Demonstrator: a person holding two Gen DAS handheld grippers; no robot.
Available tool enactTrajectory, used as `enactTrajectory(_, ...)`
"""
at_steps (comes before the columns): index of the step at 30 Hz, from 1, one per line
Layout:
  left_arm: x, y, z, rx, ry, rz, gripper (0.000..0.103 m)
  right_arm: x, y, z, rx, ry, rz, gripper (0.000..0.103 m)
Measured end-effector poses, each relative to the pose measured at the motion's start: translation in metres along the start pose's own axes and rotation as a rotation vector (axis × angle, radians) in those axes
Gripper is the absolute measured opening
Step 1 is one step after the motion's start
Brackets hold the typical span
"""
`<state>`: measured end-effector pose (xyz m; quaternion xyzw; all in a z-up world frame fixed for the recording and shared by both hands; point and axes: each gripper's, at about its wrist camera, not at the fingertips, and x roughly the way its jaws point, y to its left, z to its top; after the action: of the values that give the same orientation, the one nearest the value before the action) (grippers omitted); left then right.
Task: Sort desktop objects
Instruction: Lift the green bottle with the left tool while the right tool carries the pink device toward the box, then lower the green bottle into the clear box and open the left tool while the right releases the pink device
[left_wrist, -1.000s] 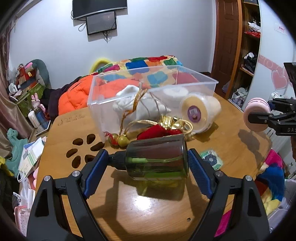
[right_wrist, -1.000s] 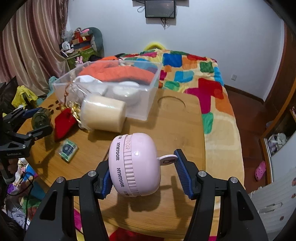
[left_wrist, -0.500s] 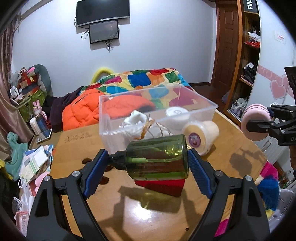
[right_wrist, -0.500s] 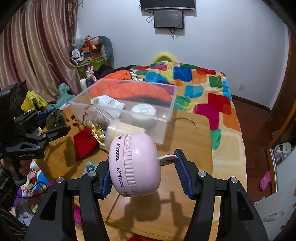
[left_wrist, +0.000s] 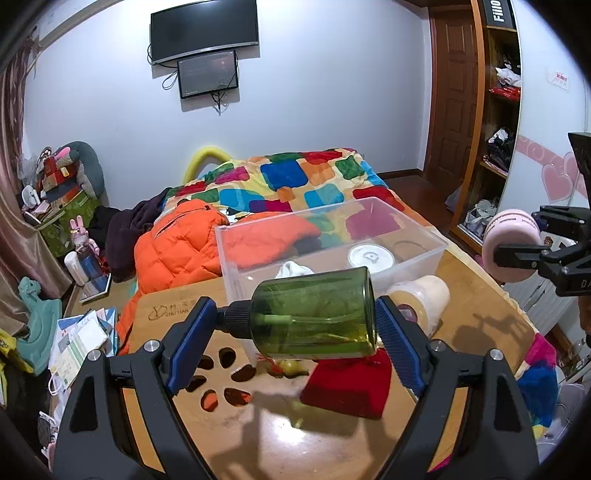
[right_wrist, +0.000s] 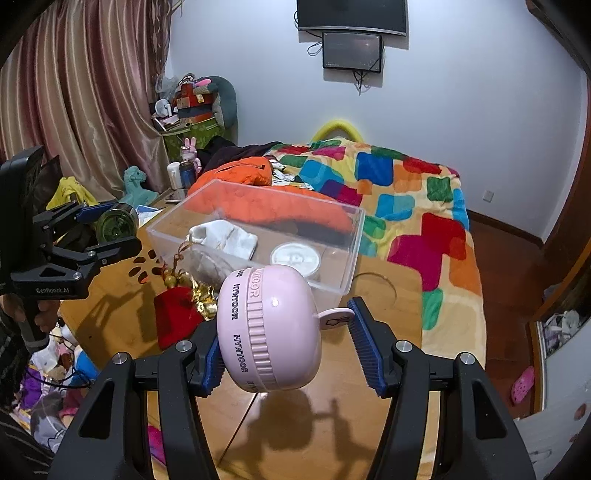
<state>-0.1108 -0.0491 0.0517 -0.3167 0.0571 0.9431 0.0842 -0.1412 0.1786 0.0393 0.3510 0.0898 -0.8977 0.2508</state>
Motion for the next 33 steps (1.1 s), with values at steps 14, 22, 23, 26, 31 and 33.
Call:
enactTrajectory(14, 0.015, 0.021, 0.040, -0.017, -0.028, -0.009, 0.086, 0.021, -0.007, 0.038, -0.033, 0.004, 0.001, 0.056)
enactTrajectory(22, 0.037, 0.026, 0.058, -0.011, -0.018, -0.020, 0.086, 0.051, -0.014, 0.055, -0.023, 0.028, 0.013, 0.056)
enactTrajectory(23, 0.041, 0.026, 0.059, -0.008, -0.014, -0.021, 0.086, 0.055, -0.015, 0.057, -0.023, 0.031, 0.014, 0.056)
enactTrajectory(26, 0.054, 0.026, 0.064, -0.004, 0.003, -0.028, 0.086, 0.069, -0.017, 0.065, -0.021, 0.046, 0.028, 0.056)
enactTrajectory(31, 0.074, 0.027, 0.071, -0.006, 0.027, -0.042, 0.086, 0.089, -0.017, 0.075, -0.042, 0.072, 0.027, 0.056)
enactTrajectory(33, 0.081, 0.027, 0.073, -0.005, 0.035, -0.049, 0.086, 0.097, -0.018, 0.078, -0.043, 0.082, 0.027, 0.056)
